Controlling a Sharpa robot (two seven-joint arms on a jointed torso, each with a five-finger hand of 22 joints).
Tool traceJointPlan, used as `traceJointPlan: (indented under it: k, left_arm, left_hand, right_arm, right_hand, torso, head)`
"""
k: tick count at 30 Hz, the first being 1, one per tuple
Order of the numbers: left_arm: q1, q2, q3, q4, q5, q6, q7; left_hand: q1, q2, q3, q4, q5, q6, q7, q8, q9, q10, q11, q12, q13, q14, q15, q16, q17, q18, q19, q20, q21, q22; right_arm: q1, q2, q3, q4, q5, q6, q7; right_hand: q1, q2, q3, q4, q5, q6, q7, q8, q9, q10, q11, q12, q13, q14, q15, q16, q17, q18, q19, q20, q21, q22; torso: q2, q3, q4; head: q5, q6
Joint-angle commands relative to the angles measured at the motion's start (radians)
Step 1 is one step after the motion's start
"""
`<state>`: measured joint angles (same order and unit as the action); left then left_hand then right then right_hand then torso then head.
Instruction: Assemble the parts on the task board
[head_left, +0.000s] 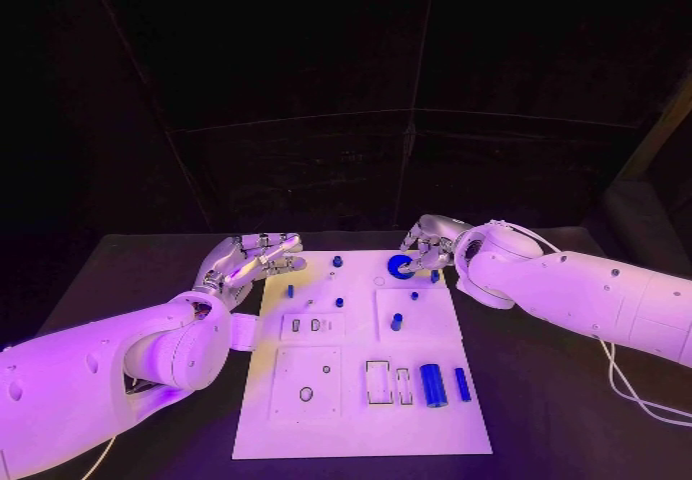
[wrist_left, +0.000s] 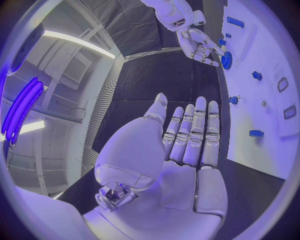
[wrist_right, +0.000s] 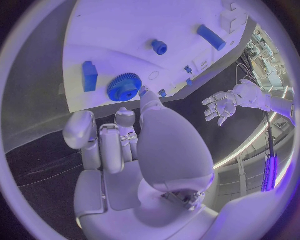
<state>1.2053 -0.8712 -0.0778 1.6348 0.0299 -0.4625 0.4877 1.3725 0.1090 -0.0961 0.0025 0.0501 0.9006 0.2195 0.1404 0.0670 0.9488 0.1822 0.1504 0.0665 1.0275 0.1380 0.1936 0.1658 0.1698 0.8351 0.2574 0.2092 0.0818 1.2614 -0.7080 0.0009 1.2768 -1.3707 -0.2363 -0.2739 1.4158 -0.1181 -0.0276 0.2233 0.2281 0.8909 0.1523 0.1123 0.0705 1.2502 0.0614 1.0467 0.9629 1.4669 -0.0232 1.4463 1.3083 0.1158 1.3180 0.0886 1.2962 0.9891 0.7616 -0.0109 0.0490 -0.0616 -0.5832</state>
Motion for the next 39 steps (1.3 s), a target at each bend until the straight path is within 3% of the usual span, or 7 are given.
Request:
traceJointPlan:
  k: [1,10,25,31,35,39]
  left_arm:
    - [0.002,0.002,0.001,0.000,-0.006,0.014,0.002]
    - [0.002,0.003,0.001,-0.001,-0.006,0.016,0.000]
    - [0.001,0.005,0.001,-0.002,-0.006,0.019,-0.002]
    - [0.001,0.005,0.001,-0.003,-0.006,0.020,-0.003]
    - [0.001,0.005,0.001,-0.003,-0.006,0.021,-0.004]
    - [0.001,0.005,0.001,-0.004,-0.006,0.023,-0.005]
  left_hand:
    - [0.005,-0.003,0.002,-0.005,-0.002,0.006,0.002,-0.005,-0.001,0.005,-0.002,-0.003,-0.001,0.005,0.004,-0.001,0.002,0.014,0.006,0.002,-0.006,-0.001]
    - [0.005,-0.003,0.002,-0.005,-0.002,0.006,0.002,-0.005,-0.001,0.005,-0.002,-0.003,-0.001,0.005,0.004,-0.001,0.002,0.014,0.006,0.002,-0.006,-0.001]
    - [0.007,-0.004,0.004,-0.008,-0.002,0.008,0.001,-0.006,-0.001,0.006,-0.002,-0.005,-0.001,0.004,0.004,-0.004,0.002,0.014,0.007,0.002,-0.007,-0.002]
    - [0.007,-0.004,0.004,-0.008,-0.002,0.008,0.001,-0.006,-0.001,0.006,-0.002,-0.005,-0.001,0.004,0.005,-0.004,0.002,0.014,0.007,0.002,-0.008,-0.002]
    - [0.007,-0.004,0.004,-0.008,-0.002,0.008,0.001,-0.006,-0.001,0.006,-0.002,-0.005,-0.001,0.004,0.005,-0.004,0.002,0.014,0.007,0.002,-0.008,-0.002]
    - [0.007,-0.004,0.004,-0.008,-0.002,0.008,0.001,-0.006,-0.001,0.006,-0.002,-0.005,-0.001,0.004,0.005,-0.004,0.002,0.014,0.007,0.002,-0.008,-0.002]
  right_arm:
    - [0.003,0.008,0.001,-0.008,0.007,0.033,-0.006]
    - [0.002,0.028,0.001,-0.033,-0.009,0.098,-0.026]
    - [0.002,0.046,0.001,-0.057,-0.011,0.104,-0.034]
    - [0.002,0.050,0.001,-0.060,-0.015,0.107,-0.036]
    - [0.002,0.049,0.001,-0.058,-0.034,0.096,-0.032]
    - [0.002,0.049,0.001,-0.054,-0.057,0.078,-0.025]
  right_hand:
    - [0.013,0.003,0.001,0.007,0.006,-0.005,0.001,0.007,0.000,0.011,0.002,0.015,0.016,0.060,0.007,0.006,0.015,-0.009,0.010,0.000,0.005,0.007]
    - [0.025,0.015,0.002,0.006,0.016,0.000,0.001,0.015,0.001,0.031,0.002,0.068,0.078,0.067,0.008,0.028,0.056,-0.013,0.019,0.001,0.022,0.035]
    - [0.035,0.030,0.006,0.001,0.035,0.003,0.001,0.021,0.001,0.034,0.002,0.091,0.106,0.069,0.009,0.039,0.077,-0.017,0.026,0.002,0.037,0.059]
    - [0.059,0.053,0.019,-0.016,0.043,0.026,-0.003,0.036,0.004,0.042,-0.002,0.110,0.130,0.070,0.007,0.044,0.086,-0.020,0.032,0.001,0.048,0.076]
    - [0.114,0.085,0.068,-0.052,-0.019,0.059,-0.007,0.052,0.006,0.053,-0.007,0.130,0.159,0.071,0.002,0.049,0.094,-0.022,0.038,-0.004,0.059,0.095]
    - [0.144,0.095,0.108,-0.076,-0.030,0.089,-0.012,0.062,0.007,0.062,-0.012,0.144,0.177,0.072,-0.003,0.052,0.102,-0.024,0.041,-0.007,0.066,0.106]
  torso:
    - [-0.001,-0.0009,0.0009]
    - [0.000,-0.0007,-0.0011]
    - [0.000,-0.0013,0.0000]
    - [0.000,-0.0014,-0.0005]
    - [0.000,-0.0009,-0.0007]
    - [0.000,-0.0010,-0.0010]
  head:
    - [0.000,-0.003]
    - [0.002,-0.004]
    - [0.003,-0.007]
    - [0.003,-0.008]
    - [0.003,-0.009]
    - [0.003,-0.010]
